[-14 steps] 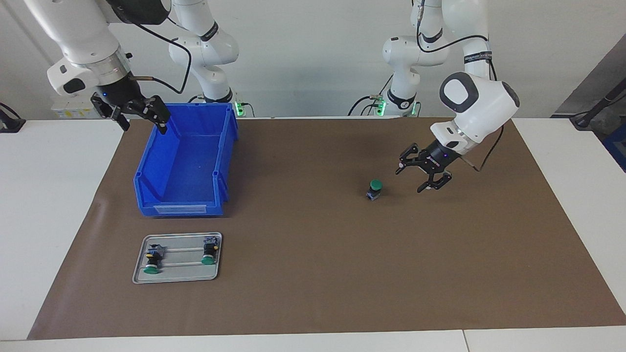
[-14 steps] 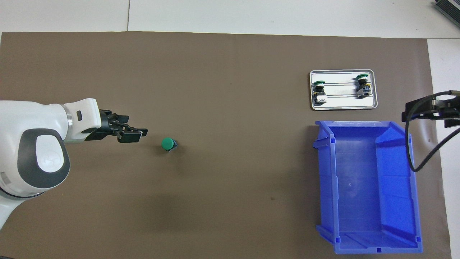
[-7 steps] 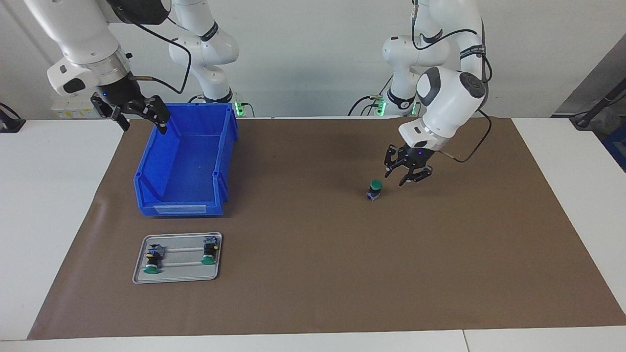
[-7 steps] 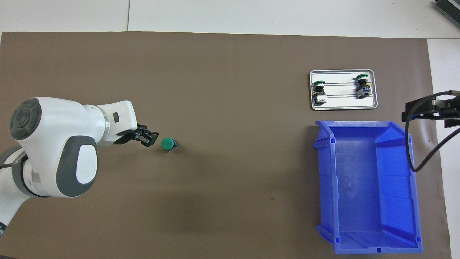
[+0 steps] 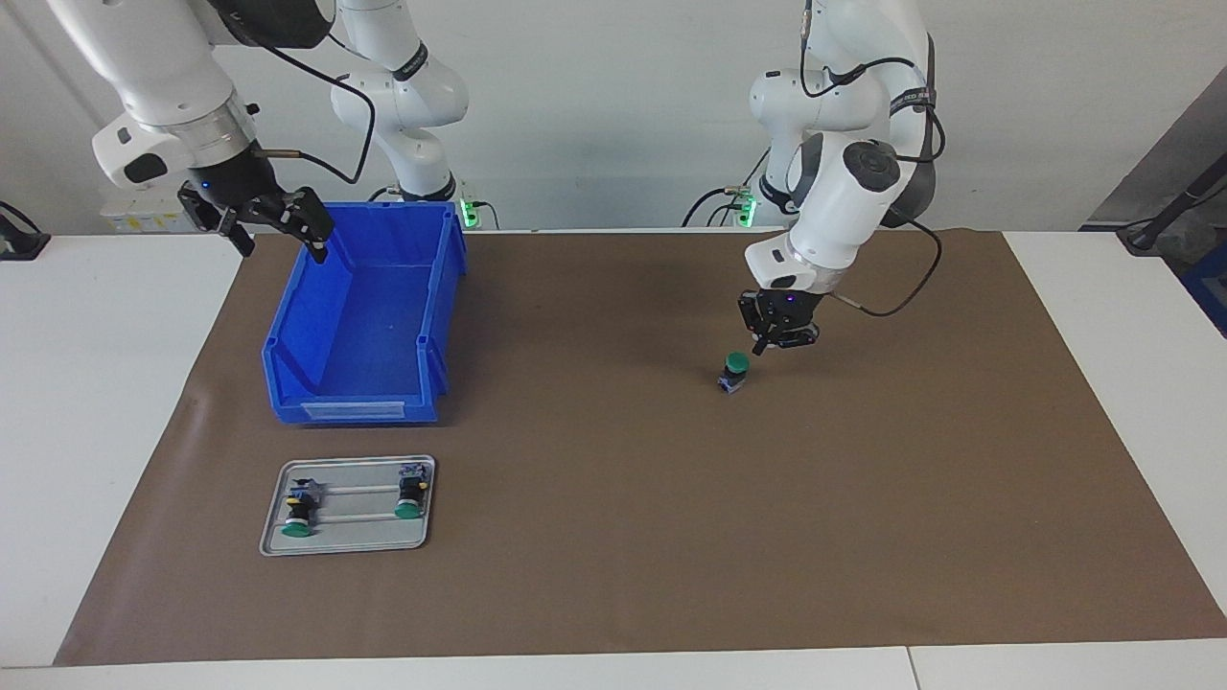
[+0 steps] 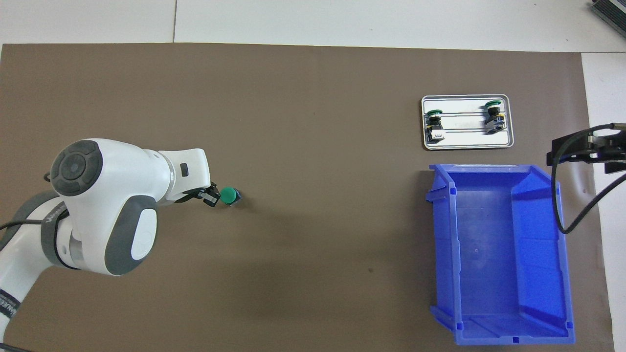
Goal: Place and press button with both arms
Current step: 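Press down on the green cap with the left gripper, then retract the left gripper while the right gripper reaches the button, then grasp the button with the right gripper and lift it, then carry the button over the blue bin with the right gripper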
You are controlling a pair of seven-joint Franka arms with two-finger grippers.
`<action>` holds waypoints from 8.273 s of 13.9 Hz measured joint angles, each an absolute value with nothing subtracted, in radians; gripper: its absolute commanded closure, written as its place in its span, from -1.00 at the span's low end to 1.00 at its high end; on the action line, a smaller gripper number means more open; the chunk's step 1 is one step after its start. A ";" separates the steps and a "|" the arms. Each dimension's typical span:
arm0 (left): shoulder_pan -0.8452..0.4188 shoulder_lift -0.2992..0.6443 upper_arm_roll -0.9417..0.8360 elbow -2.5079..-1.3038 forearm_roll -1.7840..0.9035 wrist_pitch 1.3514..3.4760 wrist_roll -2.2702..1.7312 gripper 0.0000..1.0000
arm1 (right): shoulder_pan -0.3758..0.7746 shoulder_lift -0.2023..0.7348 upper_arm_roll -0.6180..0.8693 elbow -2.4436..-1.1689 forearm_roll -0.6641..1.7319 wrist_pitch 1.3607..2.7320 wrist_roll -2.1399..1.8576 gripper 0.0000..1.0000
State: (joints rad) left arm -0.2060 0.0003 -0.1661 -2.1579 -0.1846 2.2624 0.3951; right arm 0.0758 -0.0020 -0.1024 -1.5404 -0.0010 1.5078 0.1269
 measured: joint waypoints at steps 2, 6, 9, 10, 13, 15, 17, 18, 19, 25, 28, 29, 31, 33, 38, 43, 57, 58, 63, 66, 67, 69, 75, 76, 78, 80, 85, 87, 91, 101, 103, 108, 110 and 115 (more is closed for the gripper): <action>-0.216 0.011 -0.173 -2.172 -0.181 2.287 0.378 1.00 | 0.076 -0.002 -0.102 -1.540 -0.001 1.508 0.127 -1.00; -0.247 0.059 -0.181 -2.184 -0.102 2.328 0.303 1.00 | 0.076 -0.002 -0.102 -1.540 -0.001 1.508 0.127 -1.00; -0.254 0.068 -0.182 -2.185 -0.075 2.339 0.284 1.00 | 0.076 -0.002 -0.102 -1.540 -0.001 1.508 0.127 -1.00; -0.254 0.067 -0.182 -2.187 -0.073 2.340 0.283 1.00 | 0.076 -0.002 -0.102 -1.540 -0.001 1.508 0.127 -1.00; -0.254 0.066 -0.182 -2.185 -0.071 2.330 0.283 1.00 | 0.076 -0.002 -0.102 -1.540 -0.001 1.508 0.127 -1.00; -0.254 0.061 -0.181 -2.153 -0.071 2.263 0.283 1.00 | 0.076 -0.002 -0.102 -1.540 -0.001 1.508 0.127 -1.00; -0.254 0.048 -0.173 -2.111 -0.071 2.168 0.283 1.00 | 0.076 -0.002 -0.102 -1.541 -0.001 1.512 0.127 -1.00; -0.254 0.038 -0.163 -2.091 -0.071 2.124 0.282 1.00 | 0.079 -0.002 -0.102 -1.541 -0.001 1.512 0.126 -1.00; -0.253 0.028 -0.146 -2.071 -0.071 2.084 0.282 1.00 | 0.086 -0.002 -0.102 -1.541 -0.001 1.514 0.126 -1.00; -0.248 -0.040 0.044 -1.993 -0.067 1.974 0.309 -0.99 | 0.101 -0.002 -0.101 -1.543 -0.003 1.576 0.126 -1.00; -0.237 -0.078 0.139 -1.986 -0.067 1.952 0.310 -1.00 | 0.140 -0.002 -0.101 -1.550 -0.001 1.577 0.126 -1.00; -0.234 -0.089 0.163 -1.982 -0.067 1.950 0.310 -1.00 | 0.171 -0.002 -0.100 -1.555 0.001 1.585 0.131 -1.00; -0.207 -0.102 0.184 -1.950 -0.066 1.936 0.310 -1.00 | 0.261 0.002 -0.097 -1.572 0.006 1.633 0.189 -1.00; -0.163 -0.095 0.184 -1.873 -0.065 1.879 0.310 -1.00 | 0.367 0.019 -0.093 -1.585 0.007 1.683 0.270 -1.00; -0.149 0.008 0.181 -1.593 -0.064 1.656 0.310 -1.00 | 0.603 0.159 -0.086 -1.586 0.024 1.911 0.486 -1.00; -0.148 0.063 0.169 -1.471 -0.043 1.549 0.268 -1.00 | 0.758 0.348 -0.085 -1.538 0.030 2.141 0.624 -1.00; -0.057 -0.018 0.005 -1.590 0.009 1.526 0.184 -1.00 | 0.901 0.617 -0.083 -1.490 -0.026 2.450 0.585 -1.00; -0.057 -0.018 0.005 -1.590 0.009 1.526 0.184 -1.00 | 0.900 0.617 -0.083 -1.489 -0.026 2.454 0.585 -1.00; -0.056 -0.019 0.007 -1.589 0.009 1.535 0.184 -1.00 | 0.908 0.638 -0.083 -1.508 -0.027 2.520 0.518 -1.00; -0.056 -0.021 0.009 -1.582 -0.002 1.536 0.184 -1.00 | 0.912 0.641 -0.083 -1.536 -0.027 2.558 0.498 -1.00; -0.056 -0.023 0.017 -1.581 -0.010 1.536 0.184 -1.00 | 0.913 0.641 -0.083 -1.545 -0.027 2.562 0.495 -1.00; -0.056 -0.025 0.038 -1.577 -0.017 1.537 0.184 -1.00 | 0.913 0.642 -0.083 -1.554 -0.028 2.564 0.489 -0.84; -0.056 -0.023 0.039 -1.555 -0.019 1.539 0.182 -1.00 | 0.913 0.642 -0.083 -1.555 -0.047 2.568 0.487 1.00; -0.056 -0.022 0.038 -1.550 -0.019 1.537 0.179 -1.00 | 0.913 0.641 -0.084 -1.554 -0.048 2.570 0.487 1.00; -0.056 -0.022 0.037 -1.550 -0.019 1.534 0.166 -1.00 | 0.914 0.640 -0.084 -1.550 -0.049 2.570 0.487 1.00; -0.056 -0.022 0.036 -1.550 -0.019 1.533 0.154 -1.00 | 0.913 0.639 -0.086 -1.543 -0.056 2.568 0.487 1.00; -0.056 -0.022 0.036 -1.551 -0.019 1.529 0.143 -1.00 | 0.876 0.549 -0.127 -1.504 -0.057 2.461 0.529 1.00; -0.056 -0.022 0.039 -1.552 -0.019 1.523 0.141 -1.00 | 0.819 0.452 -0.132 -1.502 -0.058 2.349 0.529 1.00; -0.050 -0.022 0.044 -1.552 -0.019 1.521 0.140 -1.00 | 0.652 0.308 -0.135 -1.542 -0.063 2.241 0.442 1.00; -0.048 -0.022 0.042 -1.552 -0.019 1.519 0.140 -1.00 | 0.217 -0.057 -0.135 -1.990 -0.005 2.155 -0.116 1.00; -0.048 -0.022 0.042 -1.552 -0.019 1.519 0.140 -1.00 | 0.166 -0.092 -0.135 -2.125 -0.001 2.273 -0.175 1.00; -0.048 -0.022 0.042 -1.552 -0.019 1.519 0.140 -1.00 | 0.090 -0.111 -0.135 -2.349 0.144 2.461 -0.350 1.00; -0.048 -0.022 0.042 -1.552 -0.019 1.519 0.140 -1.00 | 0.069 -0.111 -0.135 -2.389 0.178 2.498 -0.414 1.00; -0.048 -0.022 0.042 -1.552 -0.019 1.519 0.140 -1.00 | 0.059 -0.104 -0.132 -2.465 0.180 2.551 -0.431 1.00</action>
